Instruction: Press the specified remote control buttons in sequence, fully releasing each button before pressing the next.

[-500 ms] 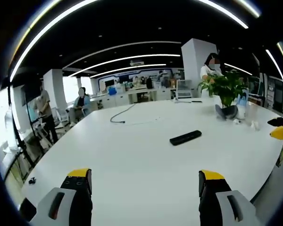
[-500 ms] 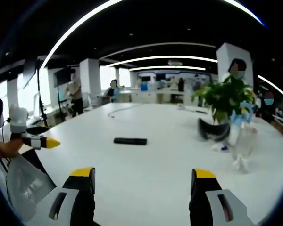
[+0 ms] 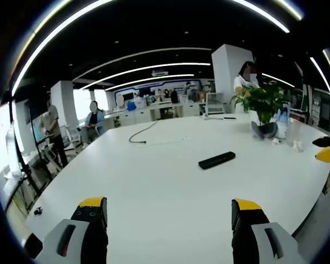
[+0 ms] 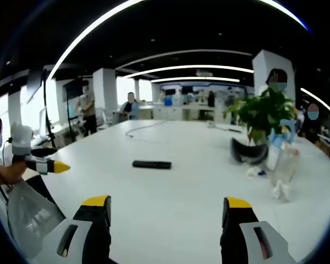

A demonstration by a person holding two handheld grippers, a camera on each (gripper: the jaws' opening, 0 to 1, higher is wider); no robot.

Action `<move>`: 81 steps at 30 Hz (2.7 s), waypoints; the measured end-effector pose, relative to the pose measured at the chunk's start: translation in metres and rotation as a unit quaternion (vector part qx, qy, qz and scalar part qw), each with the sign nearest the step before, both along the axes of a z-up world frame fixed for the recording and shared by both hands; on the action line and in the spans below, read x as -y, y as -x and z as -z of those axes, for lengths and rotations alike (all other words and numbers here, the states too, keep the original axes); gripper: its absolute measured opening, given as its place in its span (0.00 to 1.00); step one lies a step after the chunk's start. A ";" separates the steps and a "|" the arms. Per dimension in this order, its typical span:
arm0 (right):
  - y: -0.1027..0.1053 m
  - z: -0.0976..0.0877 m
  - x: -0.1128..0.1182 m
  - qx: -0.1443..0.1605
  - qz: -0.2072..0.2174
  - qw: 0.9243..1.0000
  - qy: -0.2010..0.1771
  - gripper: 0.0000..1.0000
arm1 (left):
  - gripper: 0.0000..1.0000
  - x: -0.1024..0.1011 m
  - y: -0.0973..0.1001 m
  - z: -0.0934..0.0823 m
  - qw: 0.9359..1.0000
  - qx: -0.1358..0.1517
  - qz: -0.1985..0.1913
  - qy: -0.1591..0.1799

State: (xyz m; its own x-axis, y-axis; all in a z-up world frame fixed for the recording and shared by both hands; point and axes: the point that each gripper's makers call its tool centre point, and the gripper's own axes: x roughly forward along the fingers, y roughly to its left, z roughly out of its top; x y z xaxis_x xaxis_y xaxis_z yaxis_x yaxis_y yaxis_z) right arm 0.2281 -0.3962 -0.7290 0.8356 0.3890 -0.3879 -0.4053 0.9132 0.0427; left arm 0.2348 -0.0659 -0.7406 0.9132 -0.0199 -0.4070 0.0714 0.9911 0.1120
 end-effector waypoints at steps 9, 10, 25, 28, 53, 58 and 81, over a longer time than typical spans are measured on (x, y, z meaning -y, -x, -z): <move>0.000 0.000 0.000 0.000 -0.001 1.000 0.000 0.82 | 0.97 0.000 0.000 0.001 1.000 -0.002 0.000 -0.001; 0.000 0.000 -0.001 -0.001 -0.002 1.000 -0.001 0.82 | 0.97 0.000 0.000 0.001 1.000 -0.003 0.000 -0.001; 0.001 0.000 -0.001 -0.001 -0.003 1.000 0.000 0.81 | 0.97 0.000 0.000 0.001 1.000 -0.003 0.000 -0.004; 0.001 0.000 -0.001 -0.001 -0.003 1.000 0.000 0.81 | 0.97 0.000 0.000 0.002 1.000 -0.005 -0.001 -0.003; 0.000 0.000 -0.001 0.000 -0.002 1.000 -0.001 0.81 | 0.97 -0.001 0.000 0.001 1.000 -0.003 -0.001 -0.003; 0.000 0.000 0.000 -0.001 -0.002 1.000 -0.001 0.81 | 0.97 -0.001 0.000 0.001 1.000 -0.003 0.000 -0.004; 0.001 0.001 -0.001 -0.003 -0.003 1.000 0.001 0.81 | 0.97 0.000 0.001 0.001 1.000 -0.005 0.000 -0.005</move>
